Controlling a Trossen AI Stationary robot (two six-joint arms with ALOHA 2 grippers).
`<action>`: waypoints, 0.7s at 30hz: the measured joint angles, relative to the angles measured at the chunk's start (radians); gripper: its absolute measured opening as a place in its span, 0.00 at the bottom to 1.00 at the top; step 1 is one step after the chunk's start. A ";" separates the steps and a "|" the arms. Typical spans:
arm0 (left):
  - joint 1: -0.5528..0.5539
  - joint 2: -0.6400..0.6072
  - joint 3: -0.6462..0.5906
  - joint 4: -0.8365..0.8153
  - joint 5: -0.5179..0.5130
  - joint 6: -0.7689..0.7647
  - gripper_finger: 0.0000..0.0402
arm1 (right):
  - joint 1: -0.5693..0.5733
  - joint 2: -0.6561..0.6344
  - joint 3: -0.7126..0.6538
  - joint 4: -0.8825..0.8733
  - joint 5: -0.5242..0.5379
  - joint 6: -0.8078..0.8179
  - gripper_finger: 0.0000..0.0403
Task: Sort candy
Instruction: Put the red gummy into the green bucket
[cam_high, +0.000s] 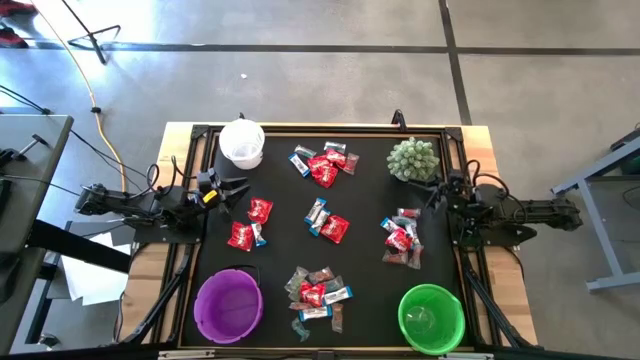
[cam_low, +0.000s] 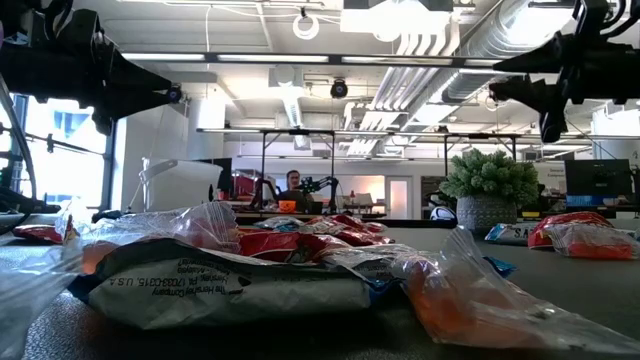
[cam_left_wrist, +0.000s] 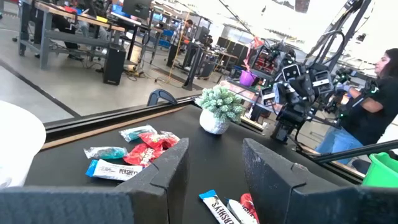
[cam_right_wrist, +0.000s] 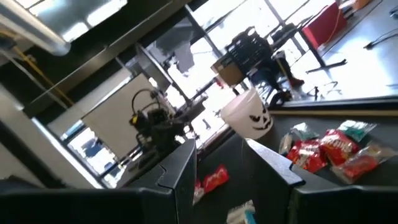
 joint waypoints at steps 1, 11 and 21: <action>0.000 0.000 0.000 0.000 0.000 0.000 0.33 | 0.000 0.000 0.000 0.004 0.012 -0.001 0.31; 0.000 0.000 0.000 0.000 0.000 0.000 0.33 | 0.000 0.000 0.002 0.007 -0.003 0.064 0.31; 0.000 0.000 0.000 0.000 0.000 0.000 0.33 | 0.000 0.000 0.076 0.001 -0.078 0.046 0.31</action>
